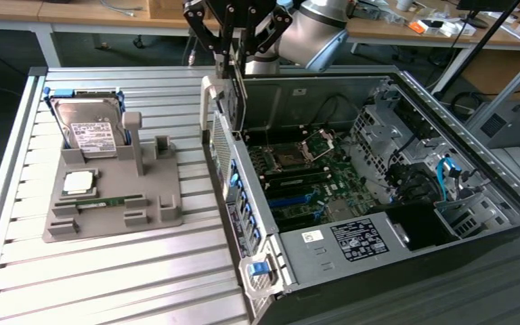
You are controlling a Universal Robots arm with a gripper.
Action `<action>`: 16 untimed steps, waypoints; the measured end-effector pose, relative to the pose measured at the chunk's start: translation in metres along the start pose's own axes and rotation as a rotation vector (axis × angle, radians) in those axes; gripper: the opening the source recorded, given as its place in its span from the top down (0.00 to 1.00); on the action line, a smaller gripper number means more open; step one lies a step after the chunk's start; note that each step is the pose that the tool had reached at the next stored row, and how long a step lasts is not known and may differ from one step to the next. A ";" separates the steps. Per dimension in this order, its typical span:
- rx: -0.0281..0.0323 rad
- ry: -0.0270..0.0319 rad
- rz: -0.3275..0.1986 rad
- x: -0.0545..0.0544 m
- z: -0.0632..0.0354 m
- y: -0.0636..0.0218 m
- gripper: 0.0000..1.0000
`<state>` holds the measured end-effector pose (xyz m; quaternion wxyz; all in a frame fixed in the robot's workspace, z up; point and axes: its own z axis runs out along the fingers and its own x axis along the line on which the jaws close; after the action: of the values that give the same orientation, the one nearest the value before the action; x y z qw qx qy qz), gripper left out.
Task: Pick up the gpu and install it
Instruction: 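Pick up the gpu and move the gpu toward the slot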
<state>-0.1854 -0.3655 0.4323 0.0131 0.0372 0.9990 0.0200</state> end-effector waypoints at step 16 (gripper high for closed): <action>0.0000 0.0000 0.000 -0.006 0.0002 0.0005 0.73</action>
<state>-0.1792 -0.3655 0.4323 0.0131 0.0372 0.9990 0.0200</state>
